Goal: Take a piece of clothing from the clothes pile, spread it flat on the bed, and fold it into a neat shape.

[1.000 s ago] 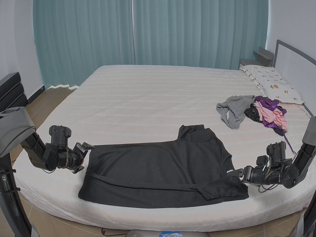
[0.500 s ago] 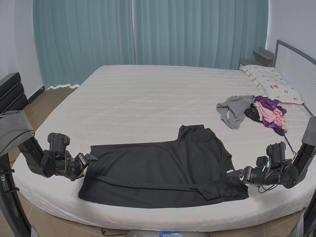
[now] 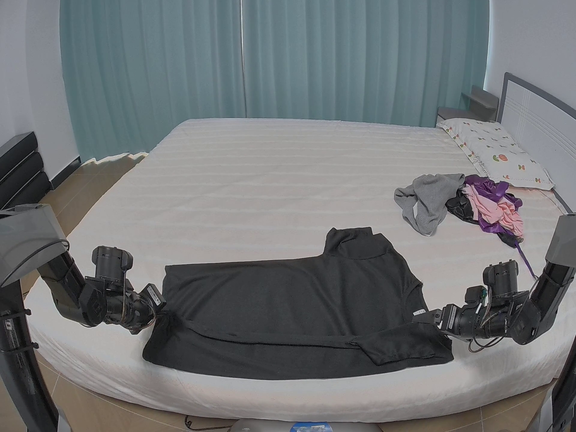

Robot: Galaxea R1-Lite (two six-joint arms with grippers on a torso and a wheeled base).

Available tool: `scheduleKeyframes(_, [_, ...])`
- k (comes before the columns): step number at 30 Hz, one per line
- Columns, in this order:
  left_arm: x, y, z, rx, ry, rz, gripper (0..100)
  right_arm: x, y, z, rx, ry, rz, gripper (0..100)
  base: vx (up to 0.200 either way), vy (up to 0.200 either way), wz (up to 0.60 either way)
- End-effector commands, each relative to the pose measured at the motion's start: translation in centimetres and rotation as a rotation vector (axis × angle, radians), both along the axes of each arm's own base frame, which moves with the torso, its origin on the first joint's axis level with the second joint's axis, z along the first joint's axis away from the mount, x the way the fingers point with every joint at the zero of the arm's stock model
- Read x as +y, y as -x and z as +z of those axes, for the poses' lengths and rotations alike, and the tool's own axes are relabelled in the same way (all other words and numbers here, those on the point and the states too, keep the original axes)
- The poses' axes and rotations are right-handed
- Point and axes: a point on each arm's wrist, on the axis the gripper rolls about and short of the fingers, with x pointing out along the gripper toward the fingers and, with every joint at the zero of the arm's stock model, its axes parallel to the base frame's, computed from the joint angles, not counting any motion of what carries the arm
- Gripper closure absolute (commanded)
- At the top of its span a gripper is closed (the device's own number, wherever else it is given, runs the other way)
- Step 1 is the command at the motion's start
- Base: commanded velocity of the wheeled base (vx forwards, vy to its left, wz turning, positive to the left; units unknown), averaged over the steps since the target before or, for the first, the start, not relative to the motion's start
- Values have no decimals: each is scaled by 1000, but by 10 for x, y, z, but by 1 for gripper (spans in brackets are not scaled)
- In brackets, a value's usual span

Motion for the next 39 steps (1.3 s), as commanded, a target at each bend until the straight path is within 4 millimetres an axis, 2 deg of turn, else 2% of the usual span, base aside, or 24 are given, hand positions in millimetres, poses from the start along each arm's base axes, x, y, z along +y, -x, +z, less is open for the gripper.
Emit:
scheduleKeyframes(1, [5,9,-3,28,-24,32,100,-1,-6,-2,-4,-10,-7,0,0,0,0])
scheduleKeyframes(5, [7,17,0,31,-45,26,100,0,-8,-1,-14,-13,6,0,0,0,0])
scheduleKeyframes(13, [7,18,10,4,-36,35,100,-1,-16,-4,-78,-60,60,0,0,0,0])
scheduleKeyframes(19, [7,19,17,-11,-9,64,100,-1,-34,-26,-113,-41,102,0,0,0,0])
scheduleKeyframes(24, [6,21,17,-1,2,68,100,0,-35,-29,-115,-68,147,0,0,0,0])
scheduleKeyframes(39, [6,22,14,10,7,64,100,-6,-35,-45,-115,-60,141,0,0,0,0])
